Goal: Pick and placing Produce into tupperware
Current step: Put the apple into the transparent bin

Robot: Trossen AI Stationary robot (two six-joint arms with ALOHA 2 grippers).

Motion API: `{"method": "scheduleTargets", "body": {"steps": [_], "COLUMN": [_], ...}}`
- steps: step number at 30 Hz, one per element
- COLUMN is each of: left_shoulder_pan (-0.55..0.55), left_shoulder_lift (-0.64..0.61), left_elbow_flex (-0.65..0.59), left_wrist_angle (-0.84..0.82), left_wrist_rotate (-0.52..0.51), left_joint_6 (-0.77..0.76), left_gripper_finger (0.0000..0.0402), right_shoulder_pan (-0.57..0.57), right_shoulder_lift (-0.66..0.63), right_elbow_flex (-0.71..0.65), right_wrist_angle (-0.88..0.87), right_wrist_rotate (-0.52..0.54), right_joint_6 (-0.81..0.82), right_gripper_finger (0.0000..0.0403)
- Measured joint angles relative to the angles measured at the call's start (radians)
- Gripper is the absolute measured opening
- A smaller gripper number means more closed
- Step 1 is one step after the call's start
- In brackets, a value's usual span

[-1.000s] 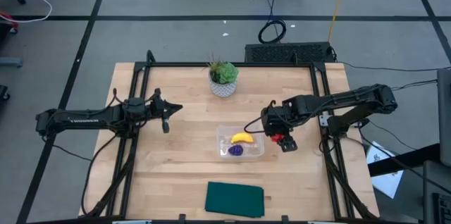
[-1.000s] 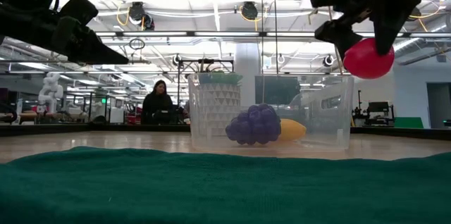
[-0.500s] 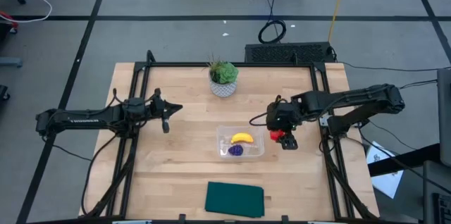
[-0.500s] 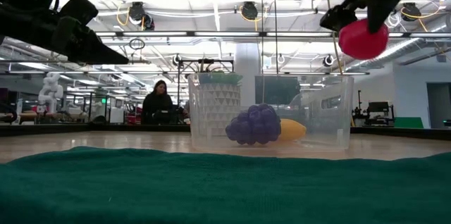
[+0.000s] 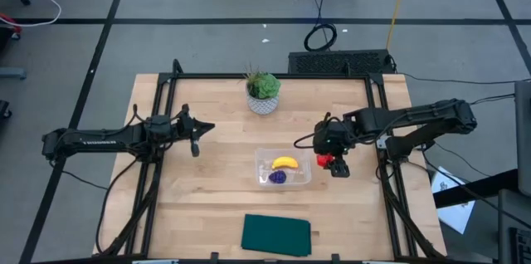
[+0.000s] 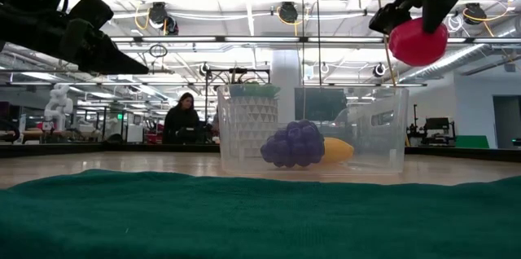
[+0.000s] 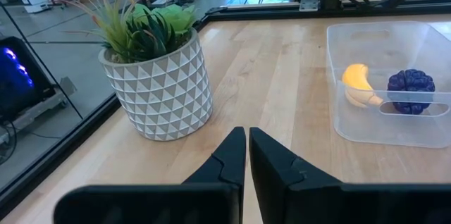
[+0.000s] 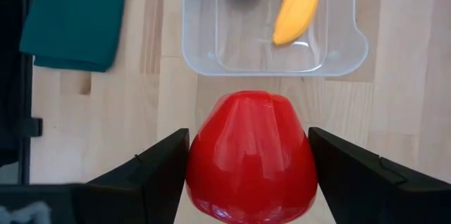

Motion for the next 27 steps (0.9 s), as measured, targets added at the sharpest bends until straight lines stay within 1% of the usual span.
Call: {"method": "scheduleTargets", "body": {"steps": [17, 27], "left_shoulder_pan": [0.0, 0.0], "left_shoulder_lift": [0.0, 0.0], "left_elbow_flex": [0.0, 0.0], "left_wrist_angle": [0.0, 0.0], "left_wrist_rotate": [0.0, 0.0], "left_joint_6": [-0.002, -0.002], "left_gripper_finger": [0.0026, 0.0026], "right_shoulder_pan": [-0.01, -0.019], "right_shoulder_lift": [0.0, 0.0], "right_elbow_flex": [0.006, 0.15], "right_wrist_angle": [-0.023, -0.021], "right_wrist_rotate": [-0.004, -0.002], "right_joint_6": [0.068, 0.063], "right_gripper_finger": [0.0265, 0.0265]}}
